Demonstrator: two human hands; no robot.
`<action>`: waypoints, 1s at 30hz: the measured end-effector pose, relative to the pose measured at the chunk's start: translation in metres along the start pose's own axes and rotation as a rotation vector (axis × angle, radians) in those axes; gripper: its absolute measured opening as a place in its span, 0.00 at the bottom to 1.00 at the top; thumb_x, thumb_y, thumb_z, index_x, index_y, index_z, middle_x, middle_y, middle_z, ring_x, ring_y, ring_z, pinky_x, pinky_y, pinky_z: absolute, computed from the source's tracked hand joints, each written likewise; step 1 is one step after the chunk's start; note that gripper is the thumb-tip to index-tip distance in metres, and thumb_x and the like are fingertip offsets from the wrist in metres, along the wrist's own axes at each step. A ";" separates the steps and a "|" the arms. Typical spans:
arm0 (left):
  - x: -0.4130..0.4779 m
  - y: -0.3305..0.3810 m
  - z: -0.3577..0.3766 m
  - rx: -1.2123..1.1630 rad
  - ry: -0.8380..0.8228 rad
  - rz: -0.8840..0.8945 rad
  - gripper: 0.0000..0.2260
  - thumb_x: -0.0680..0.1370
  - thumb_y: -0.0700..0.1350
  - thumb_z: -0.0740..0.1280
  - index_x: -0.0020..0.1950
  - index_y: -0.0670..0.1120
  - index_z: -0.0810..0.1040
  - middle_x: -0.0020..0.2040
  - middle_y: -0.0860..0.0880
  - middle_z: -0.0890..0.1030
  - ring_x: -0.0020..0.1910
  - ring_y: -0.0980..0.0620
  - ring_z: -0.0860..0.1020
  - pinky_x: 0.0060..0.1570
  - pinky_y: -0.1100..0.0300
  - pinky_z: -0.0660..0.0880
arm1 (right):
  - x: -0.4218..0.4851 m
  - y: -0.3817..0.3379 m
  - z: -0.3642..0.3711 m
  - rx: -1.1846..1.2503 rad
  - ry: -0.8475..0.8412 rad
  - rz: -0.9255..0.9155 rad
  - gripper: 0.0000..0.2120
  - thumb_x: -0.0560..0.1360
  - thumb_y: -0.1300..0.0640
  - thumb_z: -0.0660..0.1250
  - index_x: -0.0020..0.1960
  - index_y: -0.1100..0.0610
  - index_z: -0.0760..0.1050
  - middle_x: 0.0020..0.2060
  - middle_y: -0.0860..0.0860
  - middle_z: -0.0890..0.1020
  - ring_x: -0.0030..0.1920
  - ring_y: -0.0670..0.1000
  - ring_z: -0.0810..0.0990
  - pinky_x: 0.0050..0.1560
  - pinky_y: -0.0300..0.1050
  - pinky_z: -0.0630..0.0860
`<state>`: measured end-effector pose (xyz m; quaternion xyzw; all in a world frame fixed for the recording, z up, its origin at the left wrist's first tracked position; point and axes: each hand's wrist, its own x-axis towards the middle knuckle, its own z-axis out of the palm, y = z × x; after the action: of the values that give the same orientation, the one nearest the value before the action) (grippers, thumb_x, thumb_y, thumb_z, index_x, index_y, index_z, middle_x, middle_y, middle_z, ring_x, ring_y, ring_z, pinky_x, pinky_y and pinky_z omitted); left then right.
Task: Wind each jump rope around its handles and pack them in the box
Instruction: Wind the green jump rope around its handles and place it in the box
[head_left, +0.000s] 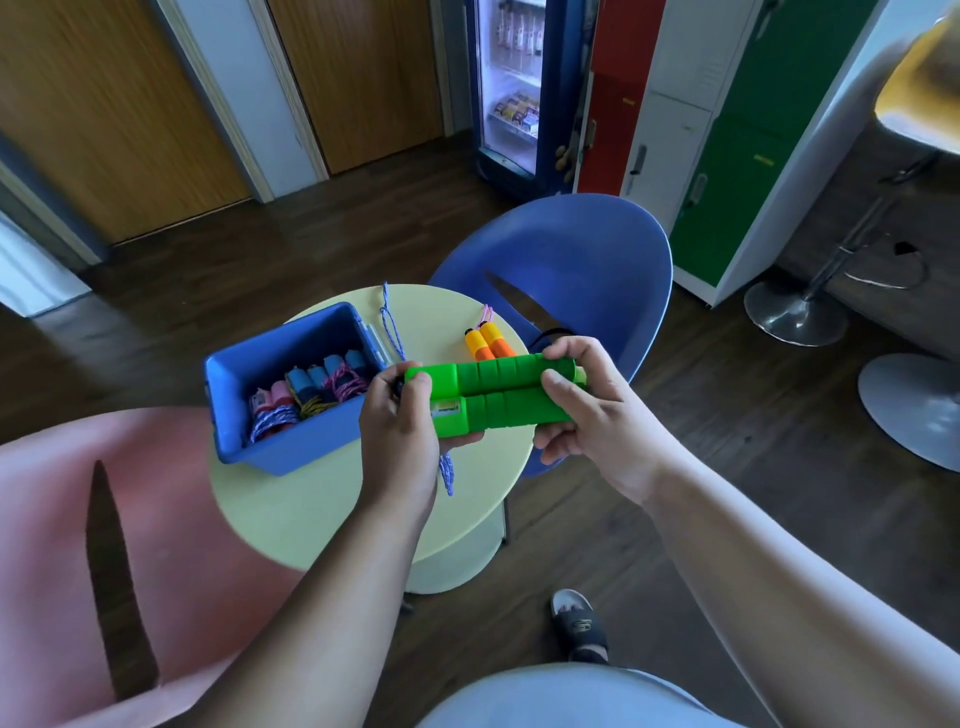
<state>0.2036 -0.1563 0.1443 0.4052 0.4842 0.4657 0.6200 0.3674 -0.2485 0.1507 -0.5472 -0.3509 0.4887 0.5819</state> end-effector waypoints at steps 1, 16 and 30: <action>-0.001 0.000 0.001 -0.002 -0.022 -0.009 0.06 0.83 0.41 0.61 0.56 0.47 0.77 0.57 0.40 0.80 0.47 0.44 0.83 0.35 0.50 0.82 | 0.001 -0.001 -0.001 0.006 0.006 0.008 0.05 0.86 0.59 0.61 0.57 0.50 0.69 0.45 0.56 0.76 0.34 0.54 0.78 0.35 0.51 0.80; 0.013 0.006 0.005 0.068 -0.052 -0.015 0.07 0.83 0.40 0.61 0.58 0.43 0.77 0.49 0.43 0.81 0.41 0.48 0.84 0.33 0.52 0.80 | 0.010 -0.004 -0.010 0.048 -0.111 0.059 0.06 0.85 0.58 0.61 0.56 0.51 0.76 0.51 0.58 0.79 0.38 0.60 0.81 0.37 0.51 0.81; 0.035 -0.010 -0.004 0.140 -0.118 -0.195 0.12 0.68 0.53 0.63 0.44 0.52 0.84 0.50 0.48 0.79 0.46 0.51 0.75 0.46 0.55 0.72 | 0.050 -0.011 -0.027 0.050 0.026 -0.105 0.08 0.85 0.61 0.61 0.49 0.53 0.74 0.45 0.57 0.75 0.35 0.57 0.74 0.35 0.50 0.73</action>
<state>0.2047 -0.1241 0.1263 0.4254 0.5153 0.3437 0.6598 0.4082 -0.2083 0.1507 -0.5198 -0.3593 0.4589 0.6246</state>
